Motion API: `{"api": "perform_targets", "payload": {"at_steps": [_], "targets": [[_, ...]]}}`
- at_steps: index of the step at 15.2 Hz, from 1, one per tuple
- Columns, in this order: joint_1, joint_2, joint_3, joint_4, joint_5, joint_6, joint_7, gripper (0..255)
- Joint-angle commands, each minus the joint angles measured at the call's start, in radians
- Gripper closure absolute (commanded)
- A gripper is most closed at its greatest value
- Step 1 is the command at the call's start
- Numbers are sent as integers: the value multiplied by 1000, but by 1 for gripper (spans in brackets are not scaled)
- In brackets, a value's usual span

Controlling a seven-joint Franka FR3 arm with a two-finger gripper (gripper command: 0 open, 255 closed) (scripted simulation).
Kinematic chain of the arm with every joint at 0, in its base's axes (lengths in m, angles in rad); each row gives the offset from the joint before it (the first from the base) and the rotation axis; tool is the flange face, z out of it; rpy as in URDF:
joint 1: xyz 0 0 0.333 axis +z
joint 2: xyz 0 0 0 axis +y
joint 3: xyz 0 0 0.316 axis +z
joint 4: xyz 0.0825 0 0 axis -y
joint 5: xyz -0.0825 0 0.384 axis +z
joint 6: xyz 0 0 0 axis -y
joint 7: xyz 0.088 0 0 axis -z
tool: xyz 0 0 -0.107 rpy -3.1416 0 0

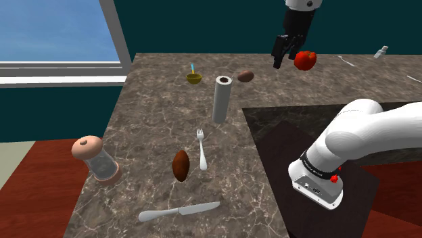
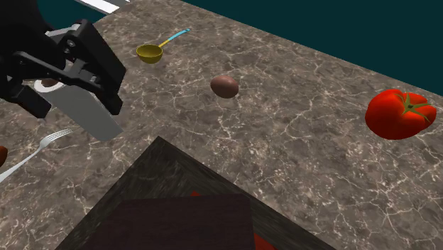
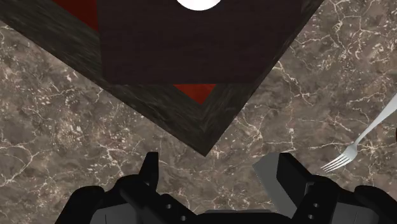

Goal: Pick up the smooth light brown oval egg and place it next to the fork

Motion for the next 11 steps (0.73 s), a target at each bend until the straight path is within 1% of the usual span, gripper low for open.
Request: {"api": "perform_targets", "payload": {"at_steps": [1, 6, 11], "targets": [[0, 0, 0, 0, 0, 0, 0, 0], [2, 45, -128, -65, -67, 138, -197, 0], [10, 147, -255, -83, -113, 284, -392, 0]]}}
